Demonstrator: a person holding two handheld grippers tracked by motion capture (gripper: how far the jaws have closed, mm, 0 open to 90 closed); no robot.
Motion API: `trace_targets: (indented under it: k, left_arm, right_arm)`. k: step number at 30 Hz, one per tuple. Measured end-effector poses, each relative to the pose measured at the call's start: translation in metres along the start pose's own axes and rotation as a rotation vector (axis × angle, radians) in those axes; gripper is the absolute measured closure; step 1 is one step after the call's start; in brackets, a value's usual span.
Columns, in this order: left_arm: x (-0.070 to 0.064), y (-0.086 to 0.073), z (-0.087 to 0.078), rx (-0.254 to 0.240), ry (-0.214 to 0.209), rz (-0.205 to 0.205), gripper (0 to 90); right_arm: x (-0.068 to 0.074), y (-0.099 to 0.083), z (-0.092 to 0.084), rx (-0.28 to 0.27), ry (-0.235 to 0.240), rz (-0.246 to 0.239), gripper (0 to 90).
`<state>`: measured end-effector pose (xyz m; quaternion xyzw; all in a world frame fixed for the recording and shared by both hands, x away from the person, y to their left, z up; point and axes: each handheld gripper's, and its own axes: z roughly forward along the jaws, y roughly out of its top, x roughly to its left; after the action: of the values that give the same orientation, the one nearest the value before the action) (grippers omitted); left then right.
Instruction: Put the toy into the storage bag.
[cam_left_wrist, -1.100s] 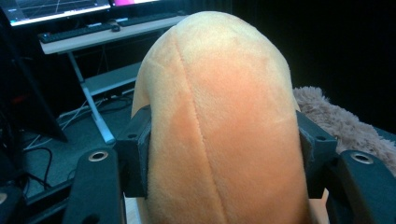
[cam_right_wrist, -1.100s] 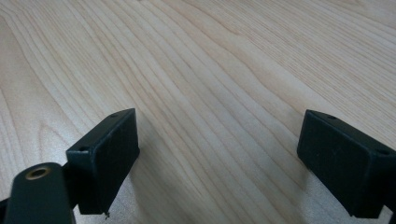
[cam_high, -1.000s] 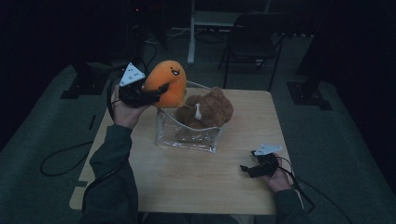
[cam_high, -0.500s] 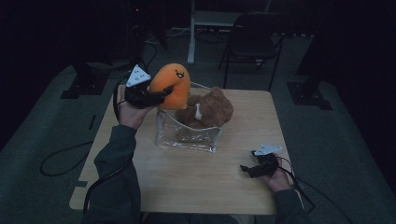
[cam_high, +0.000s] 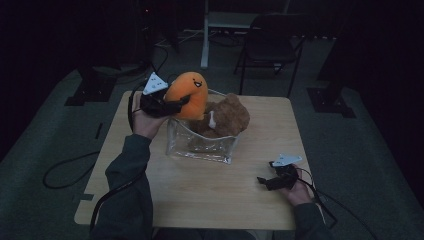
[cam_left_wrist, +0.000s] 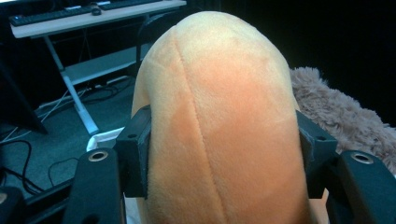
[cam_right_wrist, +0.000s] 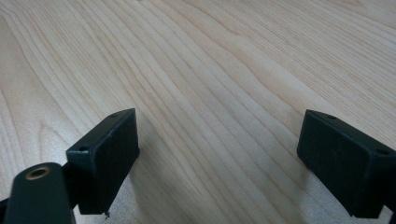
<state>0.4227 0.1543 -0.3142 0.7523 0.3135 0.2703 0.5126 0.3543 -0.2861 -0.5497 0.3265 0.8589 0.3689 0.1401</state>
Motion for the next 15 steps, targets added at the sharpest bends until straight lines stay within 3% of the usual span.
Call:
trace_targets:
  k: [15]
  left_arm:
    - [-0.003, -0.004, 0.012, 0.025, -0.012, 0.004, 37.3]
  right_arm:
    - [0.000, 0.000, 0.000, 0.000, 0.000, 0.000, 12.1]
